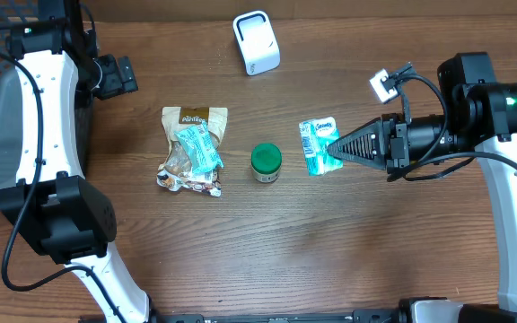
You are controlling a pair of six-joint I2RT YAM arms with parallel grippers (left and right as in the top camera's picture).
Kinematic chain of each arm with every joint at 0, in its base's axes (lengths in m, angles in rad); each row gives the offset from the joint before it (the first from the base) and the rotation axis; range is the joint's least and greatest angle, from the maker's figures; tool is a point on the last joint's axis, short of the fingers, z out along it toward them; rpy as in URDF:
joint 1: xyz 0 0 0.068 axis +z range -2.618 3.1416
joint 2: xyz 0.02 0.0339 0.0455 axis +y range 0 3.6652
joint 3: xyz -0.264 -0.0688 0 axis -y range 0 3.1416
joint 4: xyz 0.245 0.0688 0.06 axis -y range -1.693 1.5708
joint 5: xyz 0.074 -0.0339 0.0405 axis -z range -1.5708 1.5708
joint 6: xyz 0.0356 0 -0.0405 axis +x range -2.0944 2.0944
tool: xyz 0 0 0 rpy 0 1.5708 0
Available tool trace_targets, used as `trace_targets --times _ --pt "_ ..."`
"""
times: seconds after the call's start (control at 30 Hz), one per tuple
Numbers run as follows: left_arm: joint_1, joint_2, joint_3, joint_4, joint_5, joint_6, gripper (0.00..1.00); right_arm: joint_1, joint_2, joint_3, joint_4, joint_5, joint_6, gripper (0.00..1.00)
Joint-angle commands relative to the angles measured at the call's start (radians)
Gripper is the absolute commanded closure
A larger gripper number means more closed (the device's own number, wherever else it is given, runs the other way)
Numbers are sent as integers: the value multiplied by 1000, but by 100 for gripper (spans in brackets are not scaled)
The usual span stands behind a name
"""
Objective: Scan the item barcode
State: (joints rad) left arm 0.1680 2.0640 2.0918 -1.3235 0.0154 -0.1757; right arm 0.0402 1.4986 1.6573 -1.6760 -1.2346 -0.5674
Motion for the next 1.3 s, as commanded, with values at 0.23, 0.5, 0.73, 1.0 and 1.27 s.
trace_targets --times 0.23,0.5,0.73,1.0,1.27 --pt "1 0 23 0 4 19 1 5 -16 -75 162 205 124 96" --pt "1 0 23 0 4 19 0 60 -14 -177 391 589 469 96" --pt "1 0 23 0 4 19 0 205 0 -111 491 956 754 97" --pt "1 0 23 0 4 19 0 291 239 392 266 1157 780 97" --pt "1 0 23 0 4 19 1 351 431 599 400 1409 655 96"
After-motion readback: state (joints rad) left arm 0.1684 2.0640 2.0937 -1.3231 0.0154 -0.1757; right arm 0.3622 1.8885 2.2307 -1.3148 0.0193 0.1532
